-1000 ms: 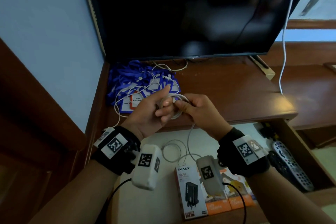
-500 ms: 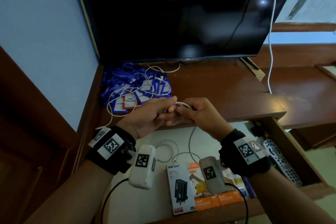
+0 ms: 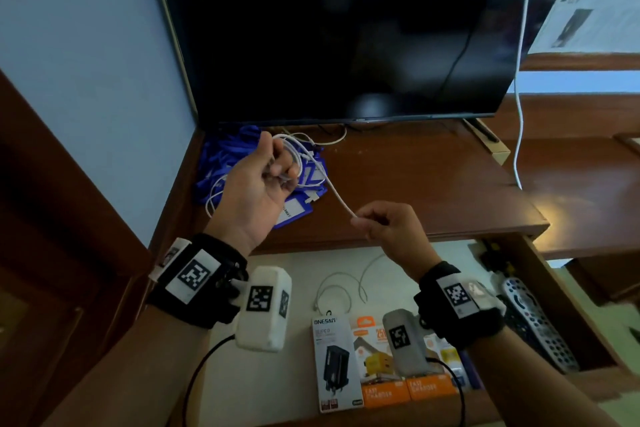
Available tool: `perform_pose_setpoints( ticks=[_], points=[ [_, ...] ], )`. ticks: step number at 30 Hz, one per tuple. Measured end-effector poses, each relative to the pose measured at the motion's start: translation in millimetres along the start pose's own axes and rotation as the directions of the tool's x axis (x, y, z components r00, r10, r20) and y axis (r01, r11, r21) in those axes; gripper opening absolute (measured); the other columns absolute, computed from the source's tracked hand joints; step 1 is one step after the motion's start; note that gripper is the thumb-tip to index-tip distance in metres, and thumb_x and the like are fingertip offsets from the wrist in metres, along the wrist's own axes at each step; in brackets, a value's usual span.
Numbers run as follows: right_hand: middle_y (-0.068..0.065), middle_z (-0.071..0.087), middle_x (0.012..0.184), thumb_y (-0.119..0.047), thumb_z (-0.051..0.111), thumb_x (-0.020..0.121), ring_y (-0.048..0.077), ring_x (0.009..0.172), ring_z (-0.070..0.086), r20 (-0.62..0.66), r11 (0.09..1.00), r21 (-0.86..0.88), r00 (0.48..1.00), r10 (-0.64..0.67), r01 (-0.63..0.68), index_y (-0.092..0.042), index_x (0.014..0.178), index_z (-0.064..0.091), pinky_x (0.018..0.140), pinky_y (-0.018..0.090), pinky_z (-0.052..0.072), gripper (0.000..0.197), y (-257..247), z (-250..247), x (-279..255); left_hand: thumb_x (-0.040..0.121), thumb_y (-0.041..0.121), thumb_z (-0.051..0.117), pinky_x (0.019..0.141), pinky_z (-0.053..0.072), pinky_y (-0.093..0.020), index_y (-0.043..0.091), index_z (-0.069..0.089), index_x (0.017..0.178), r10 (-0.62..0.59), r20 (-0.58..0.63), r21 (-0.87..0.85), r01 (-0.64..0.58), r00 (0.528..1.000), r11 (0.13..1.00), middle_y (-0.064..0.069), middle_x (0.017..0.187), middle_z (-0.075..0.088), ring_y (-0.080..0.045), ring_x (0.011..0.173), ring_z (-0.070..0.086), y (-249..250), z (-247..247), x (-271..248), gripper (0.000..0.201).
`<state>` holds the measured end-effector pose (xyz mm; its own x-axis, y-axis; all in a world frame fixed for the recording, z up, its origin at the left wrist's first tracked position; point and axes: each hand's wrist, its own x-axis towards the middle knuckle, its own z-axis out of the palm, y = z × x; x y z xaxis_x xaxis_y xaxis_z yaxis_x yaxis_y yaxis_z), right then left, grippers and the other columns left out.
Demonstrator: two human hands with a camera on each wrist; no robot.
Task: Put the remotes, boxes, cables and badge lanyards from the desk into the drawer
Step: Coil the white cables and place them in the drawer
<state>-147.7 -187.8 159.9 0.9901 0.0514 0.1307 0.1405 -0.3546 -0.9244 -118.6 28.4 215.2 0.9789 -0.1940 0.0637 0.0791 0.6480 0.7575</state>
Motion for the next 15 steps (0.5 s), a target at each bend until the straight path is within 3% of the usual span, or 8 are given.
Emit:
perform_pose_setpoints(
  ticks=[2, 5, 9, 13, 15],
  points=[
    [-0.009, 0.060, 0.060, -0.003, 0.068, 0.084, 0.003, 0.053, 0.049, 0.064, 0.997, -0.066, 0.997, -0.041, 0.045, -0.008, 0.082, 0.074, 0.055, 0.020, 0.041, 0.008, -8.8, 1.7, -1.7, 0.101, 0.034, 0.035, 0.074, 0.036, -0.026, 0.017, 0.052, 0.084, 0.049, -0.004, 0.141, -0.048, 0.999, 0.989, 0.005, 0.060, 0.037, -0.011, 0.061, 0.046, -2.8, -2.8, -0.9, 0.029],
    [-0.013, 0.064, 0.069, 0.000, 0.065, 0.085, 0.003, 0.062, 0.057, 0.193, 0.950, -0.226, 0.965, -0.175, 0.217, -0.007, 0.086, 0.075, 0.060, 0.021, 0.046, 0.012, -22.8, 1.9, -2.1, 0.101, 0.033, 0.036, 0.077, 0.034, -0.028, 0.017, 0.054, 0.087, 0.099, -0.006, 0.345, -0.091, 0.995, 0.934, 0.006, 0.060, 0.039, -0.011, 0.064, 0.045, -5.6, -6.2, -1.3, 0.028],
    [-0.021, 0.053, 0.069, 0.000, 0.064, 0.084, 0.001, 0.071, 0.046, 0.306, 0.872, -0.334, 0.916, -0.260, 0.359, -0.010, 0.083, 0.073, 0.064, 0.016, 0.035, 0.014, -38.4, 1.2, -2.0, 0.104, 0.029, 0.031, 0.081, 0.043, -0.022, 0.012, 0.053, 0.084, 0.139, 0.036, 0.587, -0.133, 0.990, 0.799, 0.004, 0.069, 0.053, -0.010, 0.073, 0.056, -8.9, -2.8, -7.3, 0.035],
    [-0.013, 0.058, 0.071, 0.003, 0.058, 0.085, 0.001, 0.069, 0.047, 0.292, 0.929, -0.185, 0.920, -0.260, 0.321, -0.011, 0.079, 0.070, 0.064, 0.013, 0.037, 0.019, -50.3, 1.0, -2.3, 0.104, 0.028, 0.029, 0.076, 0.042, -0.009, -0.001, 0.059, 0.091, 0.091, 0.117, 0.771, -0.149, 0.989, 0.619, -0.003, 0.082, 0.065, -0.002, 0.077, 0.059, -13.2, 3.4, -13.7, 0.044],
    [-0.011, 0.059, 0.071, 0.005, 0.055, 0.086, 0.004, 0.065, 0.049, 0.251, 0.946, -0.080, 0.925, -0.286, 0.314, -0.012, 0.077, 0.066, 0.062, 0.012, 0.039, 0.023, -56.2, 1.5, -1.8, 0.103, 0.029, 0.033, 0.075, 0.043, -0.014, 0.003, 0.060, 0.091, 0.015, 0.123, 0.812, -0.109, 0.992, 0.573, -0.002, 0.080, 0.066, -0.004, 0.075, 0.058, -14.6, 3.0, -13.4, 0.040]
  ],
)
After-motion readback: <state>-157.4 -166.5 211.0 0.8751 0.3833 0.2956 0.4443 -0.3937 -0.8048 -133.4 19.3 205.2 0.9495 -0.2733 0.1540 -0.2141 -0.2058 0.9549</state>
